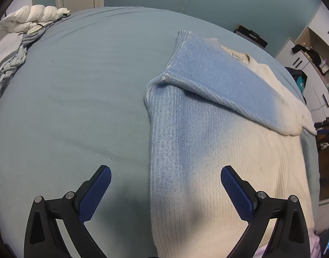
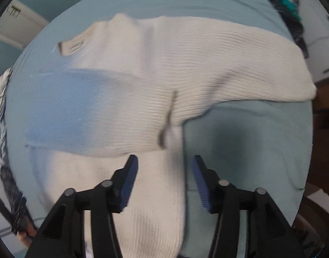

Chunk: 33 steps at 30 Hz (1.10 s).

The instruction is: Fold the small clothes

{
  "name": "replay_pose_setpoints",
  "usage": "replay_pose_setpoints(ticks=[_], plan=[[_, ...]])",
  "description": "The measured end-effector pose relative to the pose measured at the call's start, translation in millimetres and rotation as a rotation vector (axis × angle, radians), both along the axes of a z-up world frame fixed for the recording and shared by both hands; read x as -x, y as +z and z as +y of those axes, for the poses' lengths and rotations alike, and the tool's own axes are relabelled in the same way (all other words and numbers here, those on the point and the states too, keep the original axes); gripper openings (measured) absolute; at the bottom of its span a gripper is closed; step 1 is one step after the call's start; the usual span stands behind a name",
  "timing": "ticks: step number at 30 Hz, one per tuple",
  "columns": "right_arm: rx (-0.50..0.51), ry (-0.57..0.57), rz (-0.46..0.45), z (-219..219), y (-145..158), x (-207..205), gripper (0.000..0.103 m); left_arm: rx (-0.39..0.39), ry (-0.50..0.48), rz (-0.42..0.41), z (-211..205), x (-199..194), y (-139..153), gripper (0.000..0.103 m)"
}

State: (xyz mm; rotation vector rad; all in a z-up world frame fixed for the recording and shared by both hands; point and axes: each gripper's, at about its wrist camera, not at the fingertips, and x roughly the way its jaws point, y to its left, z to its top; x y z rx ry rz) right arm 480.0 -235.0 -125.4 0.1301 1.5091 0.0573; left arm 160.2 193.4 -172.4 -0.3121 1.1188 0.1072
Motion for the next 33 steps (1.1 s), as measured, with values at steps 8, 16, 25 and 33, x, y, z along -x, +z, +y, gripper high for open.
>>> replay_pose_setpoints(ticks=[8, 16, 25, 33], plan=[[-0.081, -0.021, -0.048, 39.3, -71.7, 32.2, 0.055, -0.018, -0.022, 0.005, -7.8, -1.2, -1.7, 0.102], [-0.489, -0.53, -0.159, 2.2, -123.3, 42.3, 0.008, -0.013, -0.015, 0.005, -5.7, -0.5, -2.3, 0.102], [-0.264, -0.452, -0.263, 8.0, -70.1, 64.9, 0.039, -0.04, -0.024, 0.022, -11.4, -1.4, -8.0, 0.102], [-0.396, -0.778, -0.36, -125.0, -64.5, 80.9, 0.072, -0.077, -0.027, 0.017, -24.7, -3.2, -7.4, 0.102]])
